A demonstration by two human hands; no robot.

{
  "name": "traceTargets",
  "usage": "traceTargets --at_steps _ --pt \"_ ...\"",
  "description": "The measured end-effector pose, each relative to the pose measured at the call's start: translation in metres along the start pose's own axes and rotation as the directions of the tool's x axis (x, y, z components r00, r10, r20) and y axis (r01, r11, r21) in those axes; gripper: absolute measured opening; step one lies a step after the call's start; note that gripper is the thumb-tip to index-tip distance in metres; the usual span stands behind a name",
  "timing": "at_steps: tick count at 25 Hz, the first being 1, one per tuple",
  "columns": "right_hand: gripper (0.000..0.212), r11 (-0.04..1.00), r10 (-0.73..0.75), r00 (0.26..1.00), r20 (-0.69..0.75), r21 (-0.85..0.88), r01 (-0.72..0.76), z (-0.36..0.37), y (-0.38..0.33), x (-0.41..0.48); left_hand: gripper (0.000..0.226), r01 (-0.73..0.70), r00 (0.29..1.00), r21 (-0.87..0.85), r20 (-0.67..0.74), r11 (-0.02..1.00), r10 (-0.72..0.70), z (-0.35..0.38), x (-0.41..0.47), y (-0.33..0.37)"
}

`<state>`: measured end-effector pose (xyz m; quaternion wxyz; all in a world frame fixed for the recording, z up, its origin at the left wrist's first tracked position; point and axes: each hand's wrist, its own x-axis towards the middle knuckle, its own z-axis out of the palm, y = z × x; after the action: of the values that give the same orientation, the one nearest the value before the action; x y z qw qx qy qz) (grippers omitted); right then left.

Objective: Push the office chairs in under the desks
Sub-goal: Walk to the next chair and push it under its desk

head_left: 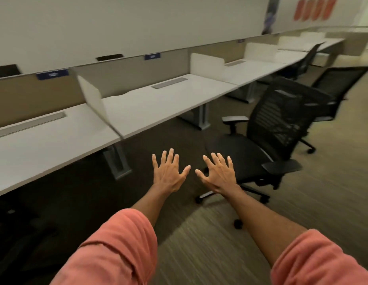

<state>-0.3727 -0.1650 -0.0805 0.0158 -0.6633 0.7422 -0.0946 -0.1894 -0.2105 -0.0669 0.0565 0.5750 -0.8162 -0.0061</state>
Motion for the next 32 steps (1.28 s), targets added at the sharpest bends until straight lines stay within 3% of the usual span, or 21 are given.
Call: traceTargets --at_steps 6,15,23,32 --pt "0.076 0.958 0.285 0.956 -0.070 0.013 -0.285 -0.021 0.164 -0.028 0.077 -0.277 0.960 -0.030 0.045 0.960 0.278 0.026 0.058 0.169" --pt "0.077 0.795 0.601 0.782 -0.165 0.021 -0.606 -0.049 0.351 -0.065 0.076 -0.647 0.756 -0.074 0.066 0.759 0.651 0.046 0.126 0.389" --pt "0.077 0.649 0.751 0.629 -0.199 0.047 -0.759 -0.069 0.493 -0.038 0.079 -0.769 0.627 -0.100 0.073 0.631 0.776 0.065 0.213 0.548" --pt "0.079 0.573 0.806 0.547 -0.226 0.063 -0.817 -0.081 0.650 -0.014 0.082 -0.832 0.545 -0.064 0.084 0.551 0.834 0.095 0.288 0.704"
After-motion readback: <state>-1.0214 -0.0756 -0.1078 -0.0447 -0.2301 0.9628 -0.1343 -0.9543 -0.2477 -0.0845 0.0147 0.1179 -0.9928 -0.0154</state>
